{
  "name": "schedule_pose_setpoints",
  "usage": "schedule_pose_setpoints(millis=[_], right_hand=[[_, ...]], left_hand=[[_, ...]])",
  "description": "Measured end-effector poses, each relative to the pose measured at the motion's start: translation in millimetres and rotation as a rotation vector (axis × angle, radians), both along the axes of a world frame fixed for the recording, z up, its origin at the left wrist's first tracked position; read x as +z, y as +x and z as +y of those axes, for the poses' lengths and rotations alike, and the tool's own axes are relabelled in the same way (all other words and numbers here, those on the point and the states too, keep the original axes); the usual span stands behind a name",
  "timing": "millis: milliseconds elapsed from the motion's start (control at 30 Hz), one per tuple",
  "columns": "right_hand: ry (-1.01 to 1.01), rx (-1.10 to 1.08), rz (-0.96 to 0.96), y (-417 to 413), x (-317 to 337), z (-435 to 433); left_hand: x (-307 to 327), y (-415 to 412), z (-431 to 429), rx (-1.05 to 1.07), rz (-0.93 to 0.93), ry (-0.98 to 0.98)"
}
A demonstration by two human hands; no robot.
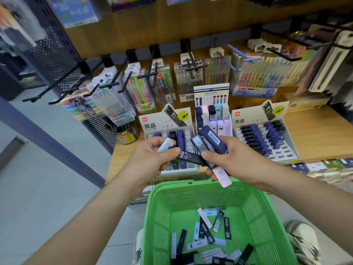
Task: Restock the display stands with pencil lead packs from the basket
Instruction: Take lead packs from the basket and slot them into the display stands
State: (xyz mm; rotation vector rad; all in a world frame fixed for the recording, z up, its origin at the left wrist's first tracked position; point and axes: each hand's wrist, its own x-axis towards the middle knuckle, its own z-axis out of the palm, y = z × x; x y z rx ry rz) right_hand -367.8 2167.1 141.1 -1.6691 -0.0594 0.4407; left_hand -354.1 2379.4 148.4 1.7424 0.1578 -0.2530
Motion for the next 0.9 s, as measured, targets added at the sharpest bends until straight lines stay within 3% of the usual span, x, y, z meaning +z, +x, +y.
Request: schedule_pose_setpoints(millis=[233, 400, 567, 667, 767, 900], right_hand=[[0.020, -0.085, 0.151, 14, -5, -7], [0.122, -0.106, 0.211, 26, -4, -5], [0.181, -0.125, 0.259, 39, -3, 12], [0.214, -0.135, 0.300, 44, -6, 21], [0.218, -0.125, 0.362, 45, -10, 26], [0.326, 0.007, 0.425, 43, -8, 34]], left_hand=[[0, 17, 21, 0.091, -0.101, 0.214], [0, 35, 64, 0.236, -0.241, 0.619], [-7, 54, 79, 0.129, -0.245, 0.959], [-5, 59, 76, 0.107, -0.253, 0.818], [1, 55, 62, -0.089, -0.246, 0.586], [0, 51, 37, -0.136, -0.178, 0.337]])
